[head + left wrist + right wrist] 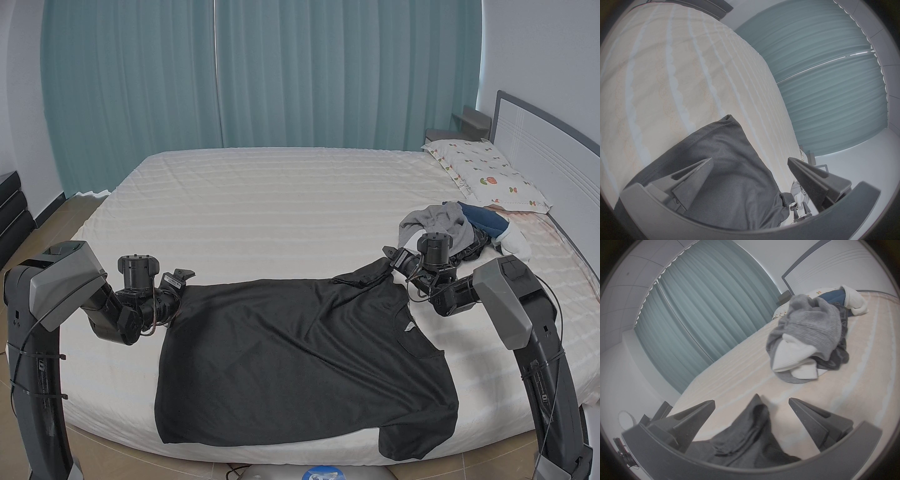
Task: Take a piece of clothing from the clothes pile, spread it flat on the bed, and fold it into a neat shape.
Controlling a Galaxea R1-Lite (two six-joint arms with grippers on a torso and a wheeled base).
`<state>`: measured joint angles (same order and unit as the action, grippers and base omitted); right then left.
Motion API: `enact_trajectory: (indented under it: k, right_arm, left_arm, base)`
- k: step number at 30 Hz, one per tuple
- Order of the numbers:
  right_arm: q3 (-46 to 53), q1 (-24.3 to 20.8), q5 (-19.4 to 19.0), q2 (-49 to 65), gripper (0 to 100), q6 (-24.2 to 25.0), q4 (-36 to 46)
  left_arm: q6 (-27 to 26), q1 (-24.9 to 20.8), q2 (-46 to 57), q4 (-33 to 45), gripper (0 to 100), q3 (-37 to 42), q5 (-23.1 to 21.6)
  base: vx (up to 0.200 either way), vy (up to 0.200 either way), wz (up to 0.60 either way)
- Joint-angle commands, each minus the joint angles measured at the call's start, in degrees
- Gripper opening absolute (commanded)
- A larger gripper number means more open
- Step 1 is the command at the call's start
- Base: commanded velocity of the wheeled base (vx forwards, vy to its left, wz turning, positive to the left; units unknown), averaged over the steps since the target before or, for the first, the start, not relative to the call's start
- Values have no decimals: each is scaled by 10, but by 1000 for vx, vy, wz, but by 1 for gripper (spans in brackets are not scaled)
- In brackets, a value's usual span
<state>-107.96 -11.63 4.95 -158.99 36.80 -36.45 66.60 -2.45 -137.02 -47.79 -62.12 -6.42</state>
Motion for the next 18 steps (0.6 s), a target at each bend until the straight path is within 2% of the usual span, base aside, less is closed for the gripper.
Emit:
enact_trajectory:
  k: [1, 17, 18]
  right_arm:
    - [46, 20, -13, 25, 100, -8, 1]
    - [77, 7, -27, -2, 100, -16, 2]
    - [78, 7, -27, -7, 0, -16, 2]
  left_arm:
    - [0, 0, -1, 0, 100, 1, 0]
    - [0, 0, -1, 0, 100, 0, 0]
    - [0, 0, -1, 0, 100, 0, 0]
  base:
    - [0, 0, 0]
    - [0, 0, 0]
    - [0, 0, 0]
